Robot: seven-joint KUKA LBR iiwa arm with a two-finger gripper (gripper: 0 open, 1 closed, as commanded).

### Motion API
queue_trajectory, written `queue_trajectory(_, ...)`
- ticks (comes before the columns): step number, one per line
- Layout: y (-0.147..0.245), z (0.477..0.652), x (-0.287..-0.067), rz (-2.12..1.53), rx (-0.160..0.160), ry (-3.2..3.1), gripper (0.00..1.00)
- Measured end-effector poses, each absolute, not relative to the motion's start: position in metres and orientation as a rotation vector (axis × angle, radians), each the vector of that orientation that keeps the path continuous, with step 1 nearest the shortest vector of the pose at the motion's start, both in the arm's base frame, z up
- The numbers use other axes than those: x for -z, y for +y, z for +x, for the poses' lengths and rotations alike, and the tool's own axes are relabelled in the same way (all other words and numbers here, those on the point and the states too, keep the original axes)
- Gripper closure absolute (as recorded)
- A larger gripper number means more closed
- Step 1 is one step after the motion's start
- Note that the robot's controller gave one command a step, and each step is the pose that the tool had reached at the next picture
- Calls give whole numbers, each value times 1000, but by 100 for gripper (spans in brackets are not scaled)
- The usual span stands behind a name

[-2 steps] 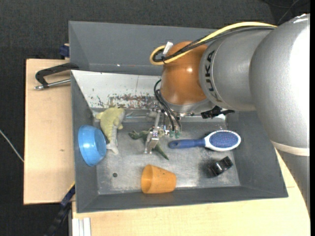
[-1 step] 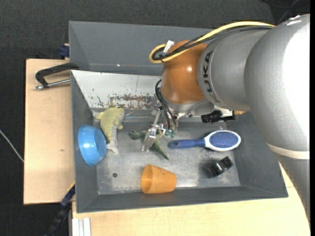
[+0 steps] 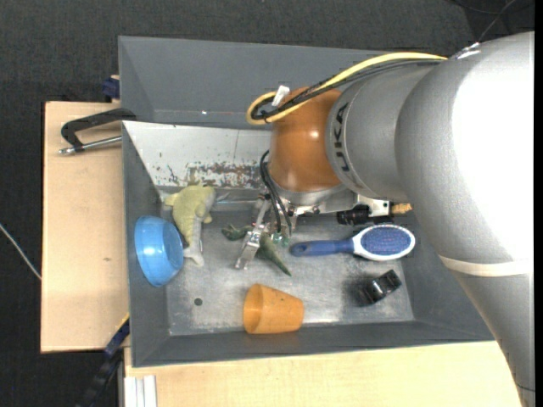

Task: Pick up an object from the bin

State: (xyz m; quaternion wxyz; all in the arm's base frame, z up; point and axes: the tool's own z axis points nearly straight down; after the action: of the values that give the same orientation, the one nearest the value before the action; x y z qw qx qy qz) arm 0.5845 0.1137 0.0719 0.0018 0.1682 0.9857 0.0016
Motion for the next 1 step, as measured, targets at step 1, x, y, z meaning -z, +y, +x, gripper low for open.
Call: queue_trajectory(1, 114, 586, -73, 527, -4, 3095, 0)
